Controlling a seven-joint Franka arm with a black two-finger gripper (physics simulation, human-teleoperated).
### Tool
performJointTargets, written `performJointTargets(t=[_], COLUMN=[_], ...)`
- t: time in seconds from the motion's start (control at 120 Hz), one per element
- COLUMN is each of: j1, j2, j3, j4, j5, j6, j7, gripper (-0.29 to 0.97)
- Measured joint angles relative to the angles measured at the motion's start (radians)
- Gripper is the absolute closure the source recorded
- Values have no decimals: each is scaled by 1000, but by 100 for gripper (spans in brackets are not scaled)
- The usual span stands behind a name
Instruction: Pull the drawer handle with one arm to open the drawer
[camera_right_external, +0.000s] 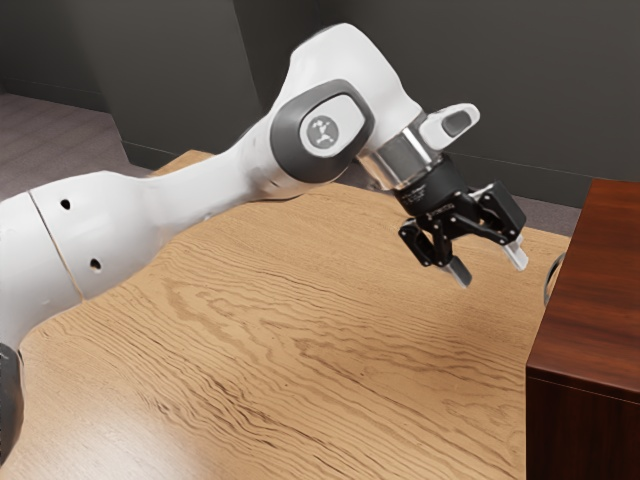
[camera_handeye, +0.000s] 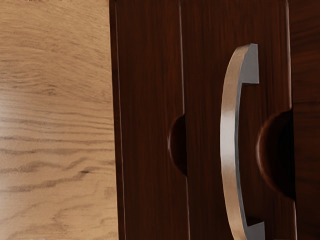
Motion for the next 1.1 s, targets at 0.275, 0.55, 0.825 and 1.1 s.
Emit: performJointTargets(t=[0.275, 0.55, 0.825, 1.1], j1=[-11, -23, -44, -43], j2=[12, 34, 47, 59], j3=[1, 1, 0, 2], j4=[-5, -10, -5, -8], j5=[1, 2, 2, 3], j6=[61, 84, 115, 139], j7=[-5, 6, 13, 18], gripper=[14, 19, 27, 32])
